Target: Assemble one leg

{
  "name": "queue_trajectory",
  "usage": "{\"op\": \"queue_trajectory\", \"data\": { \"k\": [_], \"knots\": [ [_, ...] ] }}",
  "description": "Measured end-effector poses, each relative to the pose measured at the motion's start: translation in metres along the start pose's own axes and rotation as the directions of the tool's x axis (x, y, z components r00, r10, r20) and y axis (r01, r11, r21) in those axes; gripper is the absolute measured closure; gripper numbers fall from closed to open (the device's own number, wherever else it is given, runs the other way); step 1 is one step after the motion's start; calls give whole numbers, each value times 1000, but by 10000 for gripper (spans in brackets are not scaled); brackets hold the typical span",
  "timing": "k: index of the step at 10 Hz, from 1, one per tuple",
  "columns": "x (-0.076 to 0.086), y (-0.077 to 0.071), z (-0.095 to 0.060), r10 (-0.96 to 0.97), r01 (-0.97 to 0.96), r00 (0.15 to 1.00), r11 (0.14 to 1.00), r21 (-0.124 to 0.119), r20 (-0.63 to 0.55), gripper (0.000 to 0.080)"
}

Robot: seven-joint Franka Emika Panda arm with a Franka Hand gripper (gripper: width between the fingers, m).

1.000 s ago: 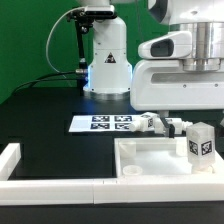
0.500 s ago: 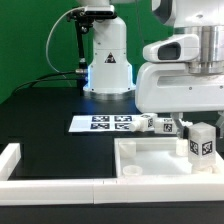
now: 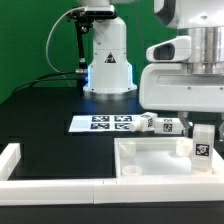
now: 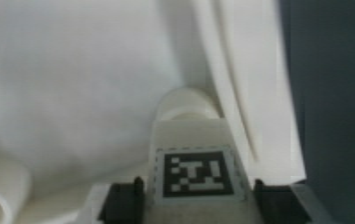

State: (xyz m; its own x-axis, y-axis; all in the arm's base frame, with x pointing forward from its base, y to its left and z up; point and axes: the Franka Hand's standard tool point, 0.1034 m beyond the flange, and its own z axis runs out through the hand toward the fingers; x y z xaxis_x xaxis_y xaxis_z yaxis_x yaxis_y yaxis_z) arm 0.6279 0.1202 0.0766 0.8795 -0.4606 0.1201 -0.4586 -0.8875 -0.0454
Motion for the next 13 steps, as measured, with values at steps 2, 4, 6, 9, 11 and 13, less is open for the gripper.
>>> {"op": "queue_trajectory", "data": {
  "k": [2, 4, 6, 9, 11, 13],
  "knots": [
    [-8, -7, 1, 279, -279, 960, 960, -24, -8, 512],
    [-3, -8, 2, 573, -573, 820, 820, 5, 20, 512],
    [0, -6, 2, 687, -689, 724, 724, 25, 61, 512],
    [0, -7, 1, 494, -495, 868, 868, 23, 44, 334],
    [5, -6, -4, 144, -144, 989, 989, 32, 26, 216],
    [5, -4, -4, -27, 26, 1000, 999, 37, 16, 153]
  ]
}}
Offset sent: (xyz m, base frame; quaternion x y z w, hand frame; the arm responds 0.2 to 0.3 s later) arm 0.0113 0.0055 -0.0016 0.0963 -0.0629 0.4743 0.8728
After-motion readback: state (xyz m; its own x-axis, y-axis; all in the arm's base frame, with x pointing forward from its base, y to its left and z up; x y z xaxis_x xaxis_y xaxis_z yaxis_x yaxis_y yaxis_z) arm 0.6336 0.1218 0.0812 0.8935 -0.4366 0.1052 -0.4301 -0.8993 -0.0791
